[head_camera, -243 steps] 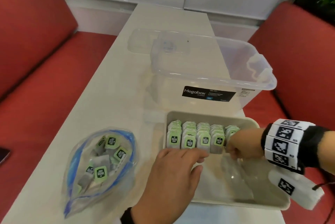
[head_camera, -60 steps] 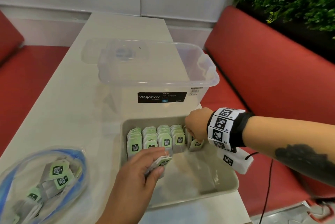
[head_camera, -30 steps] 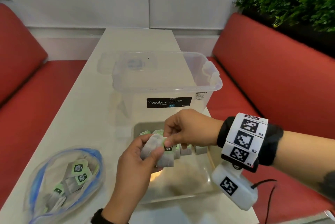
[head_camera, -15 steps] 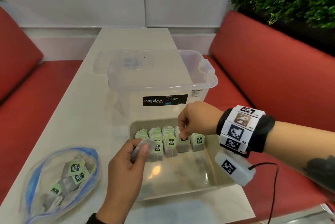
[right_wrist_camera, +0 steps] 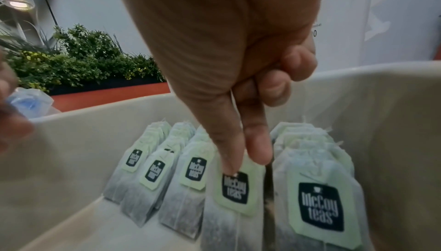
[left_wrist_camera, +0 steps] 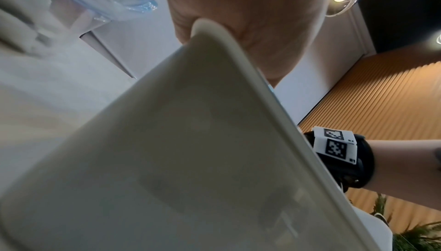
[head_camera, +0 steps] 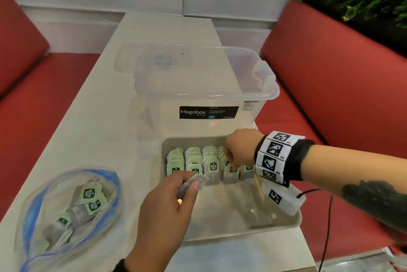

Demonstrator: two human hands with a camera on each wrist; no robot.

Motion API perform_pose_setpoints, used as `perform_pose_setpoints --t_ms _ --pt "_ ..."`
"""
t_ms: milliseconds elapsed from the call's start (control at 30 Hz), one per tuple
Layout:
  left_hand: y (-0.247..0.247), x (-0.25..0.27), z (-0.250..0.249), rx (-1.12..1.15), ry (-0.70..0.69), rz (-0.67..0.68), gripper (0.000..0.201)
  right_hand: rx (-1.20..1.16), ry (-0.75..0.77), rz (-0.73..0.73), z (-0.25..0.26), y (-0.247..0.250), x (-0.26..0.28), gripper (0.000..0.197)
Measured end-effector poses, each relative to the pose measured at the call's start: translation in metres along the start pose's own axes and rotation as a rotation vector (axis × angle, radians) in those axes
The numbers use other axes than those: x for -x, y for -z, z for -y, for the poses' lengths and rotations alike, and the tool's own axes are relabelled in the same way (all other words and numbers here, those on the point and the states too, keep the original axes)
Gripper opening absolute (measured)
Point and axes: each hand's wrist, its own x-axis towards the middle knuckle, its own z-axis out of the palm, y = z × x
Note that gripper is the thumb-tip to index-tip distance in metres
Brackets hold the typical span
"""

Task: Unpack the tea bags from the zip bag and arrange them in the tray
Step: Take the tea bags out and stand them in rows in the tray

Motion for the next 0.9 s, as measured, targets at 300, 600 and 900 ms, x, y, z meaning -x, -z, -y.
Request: perform_pose_setpoints --t_ms 300,600,900 --pt "0.0 0.0 0.001 -0.009 0.026 0.039 0.012 0.002 -0.019 -0.021 -0.007 0.001 0.002 0.03" --pt "-0.001 0.001 0.002 -0.037 0.036 0.06 0.016 0.106 0.165 0.316 0.002 -0.018 0.021 0.033" --pt "-0.001 0.0 0.003 -0.095 0.019 0.081 0.03 0.219 0.225 0.377 0.013 -0.025 0.001 0.04"
